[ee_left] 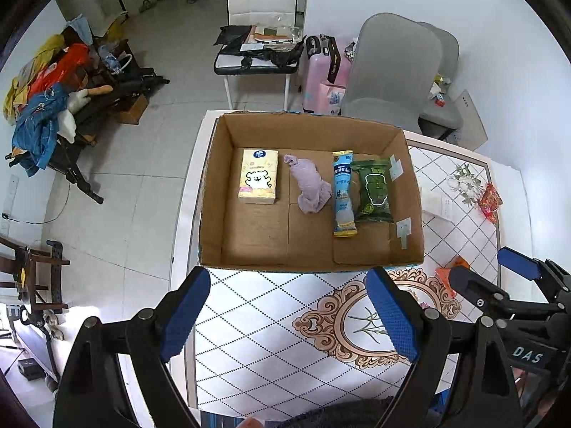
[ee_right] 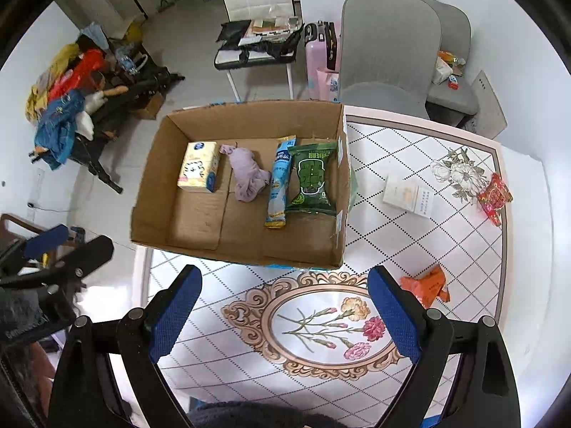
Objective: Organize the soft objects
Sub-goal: 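Grasp the orange snack bag with the right gripper while the left grasps the white cigarette box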
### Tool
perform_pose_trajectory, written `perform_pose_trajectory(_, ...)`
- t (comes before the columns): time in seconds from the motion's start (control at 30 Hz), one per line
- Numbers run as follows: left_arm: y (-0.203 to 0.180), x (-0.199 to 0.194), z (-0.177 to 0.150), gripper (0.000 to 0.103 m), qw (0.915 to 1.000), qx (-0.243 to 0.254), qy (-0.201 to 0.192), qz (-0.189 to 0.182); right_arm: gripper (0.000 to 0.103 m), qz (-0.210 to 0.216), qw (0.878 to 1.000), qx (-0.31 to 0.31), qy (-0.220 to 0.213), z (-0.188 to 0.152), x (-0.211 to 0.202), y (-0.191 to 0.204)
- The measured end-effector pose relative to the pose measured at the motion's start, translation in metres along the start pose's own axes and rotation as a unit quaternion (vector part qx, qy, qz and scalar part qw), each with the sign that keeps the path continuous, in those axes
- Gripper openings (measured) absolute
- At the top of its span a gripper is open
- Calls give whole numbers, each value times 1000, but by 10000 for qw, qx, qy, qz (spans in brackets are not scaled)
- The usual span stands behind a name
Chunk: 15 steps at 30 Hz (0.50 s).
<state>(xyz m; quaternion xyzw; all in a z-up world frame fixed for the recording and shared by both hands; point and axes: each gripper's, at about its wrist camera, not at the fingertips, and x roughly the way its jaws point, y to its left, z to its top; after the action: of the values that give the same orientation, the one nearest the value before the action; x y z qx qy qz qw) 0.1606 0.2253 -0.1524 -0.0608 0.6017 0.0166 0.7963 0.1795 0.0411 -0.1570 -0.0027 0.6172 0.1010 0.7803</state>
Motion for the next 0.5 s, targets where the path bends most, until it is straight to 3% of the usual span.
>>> perform_pose_trajectory(0.2,-21,-5,1,89,9999,85,-113,86,96,313,9988,364,-2,-9,-7,-26)
perform_pose_trajectory(0.33,-45,4,7,89,9999,73,-83,51,96,217,9920,1238,128,-24,11,-91)
perform_pose_trajectory(0.43,-72,25,13,89,9999,111,49,56,96,-100,9736,2257,341,-47,44,-164)
perform_pose_trajectory(0.5,-96,48,18,89,9996,160,237,-13,96,-237,9526,2959,660,-67,76,-215)
